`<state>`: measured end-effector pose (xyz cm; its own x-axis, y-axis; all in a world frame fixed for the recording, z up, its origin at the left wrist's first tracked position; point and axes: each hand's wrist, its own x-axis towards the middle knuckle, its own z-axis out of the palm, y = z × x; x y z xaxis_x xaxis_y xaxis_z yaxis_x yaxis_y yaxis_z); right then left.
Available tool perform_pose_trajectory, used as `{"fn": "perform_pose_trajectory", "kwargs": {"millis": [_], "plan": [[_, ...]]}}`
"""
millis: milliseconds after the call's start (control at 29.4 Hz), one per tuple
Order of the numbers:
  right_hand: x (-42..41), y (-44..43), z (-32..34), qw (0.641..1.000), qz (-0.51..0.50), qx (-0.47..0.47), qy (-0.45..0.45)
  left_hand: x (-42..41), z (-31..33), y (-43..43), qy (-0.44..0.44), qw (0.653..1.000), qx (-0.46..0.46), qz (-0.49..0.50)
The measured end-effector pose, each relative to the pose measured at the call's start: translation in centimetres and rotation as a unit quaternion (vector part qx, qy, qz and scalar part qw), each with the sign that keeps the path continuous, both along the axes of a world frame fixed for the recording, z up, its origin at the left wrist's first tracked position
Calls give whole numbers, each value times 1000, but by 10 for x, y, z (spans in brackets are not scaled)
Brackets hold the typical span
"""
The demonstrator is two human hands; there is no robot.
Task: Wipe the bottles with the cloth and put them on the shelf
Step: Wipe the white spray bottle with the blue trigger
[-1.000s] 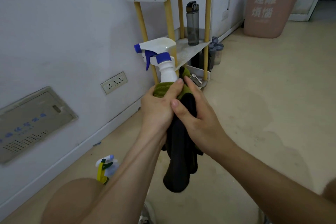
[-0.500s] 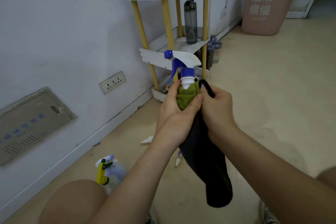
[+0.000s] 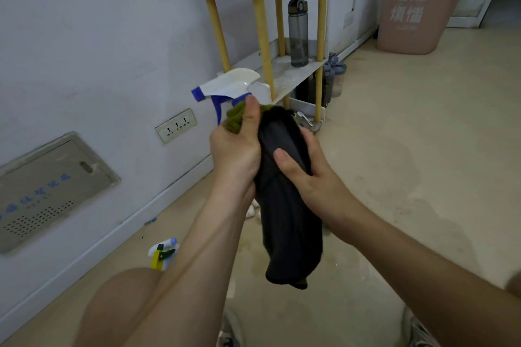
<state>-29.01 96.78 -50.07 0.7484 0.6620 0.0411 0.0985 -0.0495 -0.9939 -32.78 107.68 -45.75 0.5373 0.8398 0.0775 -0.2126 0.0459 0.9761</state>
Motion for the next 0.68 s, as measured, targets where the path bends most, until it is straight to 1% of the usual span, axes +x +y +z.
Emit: {"fn": "perform_pose_trajectory", "kwargs": {"millis": [68, 102, 204, 306, 340, 408, 442, 477, 545, 613, 647, 681], "plan": [[0, -1, -4, 999, 18, 26, 35, 1, 3, 3, -10, 1000, -8, 13], [1, 0, -5, 998, 6, 47, 43, 1, 3, 4, -10, 1000, -22, 13], [2, 4, -5, 992, -63, 93, 52, 1, 2, -3, -8, 997, -69, -38], [9, 9, -3, 984, -151, 80, 46, -2, -5, -13, -6, 991, -65, -115], [13, 9, 0, 978, -174, 99, 59, -2, -10, -16, -4, 989, -53, -139], [20, 8, 7, 958, -195, 165, 133, -4, -18, -23, 20, 984, -25, -173], [24, 8, 8, 949, -204, 177, 160, -5, -23, -26, 30, 983, -22, -180], [25, 7, 9, 946, -210, 178, 169, -6, -26, -29, 34, 983, -23, -178], [22, 9, 7, 958, -195, 167, 131, -5, -27, -30, 26, 990, -29, -134], [8, 12, 8, 975, -137, 167, 50, -2, -22, -25, -7, 996, -53, -72], [1, 14, 7, 983, -98, 152, 7, -1, -19, -22, -17, 997, -68, -43], [-7, 15, 6, 990, -70, 113, -42, 0, -16, -17, -13, 997, -76, -13]]}}
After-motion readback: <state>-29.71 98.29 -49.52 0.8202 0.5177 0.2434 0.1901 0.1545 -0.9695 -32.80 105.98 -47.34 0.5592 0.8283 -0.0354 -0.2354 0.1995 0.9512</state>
